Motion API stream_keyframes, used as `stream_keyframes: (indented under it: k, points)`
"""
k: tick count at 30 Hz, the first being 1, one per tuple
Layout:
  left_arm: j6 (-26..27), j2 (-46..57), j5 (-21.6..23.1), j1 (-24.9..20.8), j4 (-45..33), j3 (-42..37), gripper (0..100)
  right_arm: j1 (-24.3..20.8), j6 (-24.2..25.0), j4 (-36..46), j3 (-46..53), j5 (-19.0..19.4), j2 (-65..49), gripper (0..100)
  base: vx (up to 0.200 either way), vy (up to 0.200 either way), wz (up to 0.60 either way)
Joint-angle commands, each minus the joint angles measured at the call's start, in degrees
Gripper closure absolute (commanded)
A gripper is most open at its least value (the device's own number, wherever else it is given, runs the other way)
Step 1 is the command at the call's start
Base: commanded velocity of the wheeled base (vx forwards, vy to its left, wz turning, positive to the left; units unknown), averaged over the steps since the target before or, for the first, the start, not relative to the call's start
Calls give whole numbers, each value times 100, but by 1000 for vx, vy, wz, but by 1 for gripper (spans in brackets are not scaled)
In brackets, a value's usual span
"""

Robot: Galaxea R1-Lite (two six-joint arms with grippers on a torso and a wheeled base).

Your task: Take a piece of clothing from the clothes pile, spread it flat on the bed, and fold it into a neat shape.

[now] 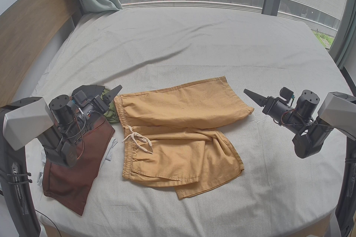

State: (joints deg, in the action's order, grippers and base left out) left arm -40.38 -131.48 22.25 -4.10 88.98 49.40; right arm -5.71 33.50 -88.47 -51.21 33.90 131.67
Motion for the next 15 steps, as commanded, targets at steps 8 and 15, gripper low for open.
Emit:
stream_keyframes:
  k: [8,15]
  points:
    - [249,1590,658,76,5,-1494,0,-177,-107,5,1201,-6,-1047,0,0,0,0]
    - [249,2135,983,111,-3,-2145,0,-282,-309,5,1896,29,-1513,0,0,0,0]
